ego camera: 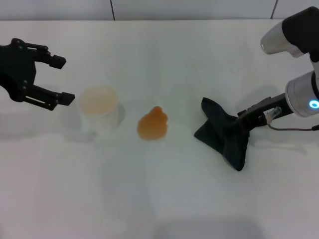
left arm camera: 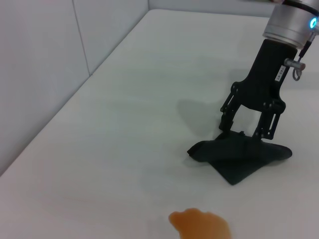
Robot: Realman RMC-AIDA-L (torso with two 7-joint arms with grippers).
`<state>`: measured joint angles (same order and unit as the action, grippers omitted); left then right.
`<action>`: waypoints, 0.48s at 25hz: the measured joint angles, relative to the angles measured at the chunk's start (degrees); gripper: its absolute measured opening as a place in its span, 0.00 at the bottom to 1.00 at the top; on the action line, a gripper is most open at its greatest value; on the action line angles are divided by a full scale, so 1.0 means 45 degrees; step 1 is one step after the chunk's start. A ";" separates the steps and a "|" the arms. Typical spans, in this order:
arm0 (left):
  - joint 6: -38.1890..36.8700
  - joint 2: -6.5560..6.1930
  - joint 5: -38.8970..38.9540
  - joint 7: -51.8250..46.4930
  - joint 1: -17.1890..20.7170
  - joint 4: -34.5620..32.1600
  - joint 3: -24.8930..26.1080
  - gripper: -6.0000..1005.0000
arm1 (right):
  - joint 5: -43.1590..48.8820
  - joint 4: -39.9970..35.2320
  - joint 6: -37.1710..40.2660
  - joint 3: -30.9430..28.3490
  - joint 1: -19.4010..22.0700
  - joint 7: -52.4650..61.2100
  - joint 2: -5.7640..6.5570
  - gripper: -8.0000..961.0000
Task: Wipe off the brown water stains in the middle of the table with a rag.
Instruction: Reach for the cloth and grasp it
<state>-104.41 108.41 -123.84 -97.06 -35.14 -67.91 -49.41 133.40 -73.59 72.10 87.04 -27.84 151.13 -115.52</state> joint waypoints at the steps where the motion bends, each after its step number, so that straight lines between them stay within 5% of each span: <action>1: 0.0000 0.0004 0.0000 0.0004 0.0000 0.0005 0.0000 0.88 | 0.0024 0.0036 -0.0030 0.0000 -0.0002 -0.0012 -0.0002 0.86; 12: 0.0138 0.0013 0.0002 0.0092 -0.0004 0.0054 0.0000 0.88 | 0.0124 0.0482 -0.0324 0.0188 -0.0060 -0.0060 -0.0001 0.86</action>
<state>-103.79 108.47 -123.84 -96.64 -35.16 -67.67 -49.41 133.96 -71.42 70.64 87.89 -28.11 150.86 -115.52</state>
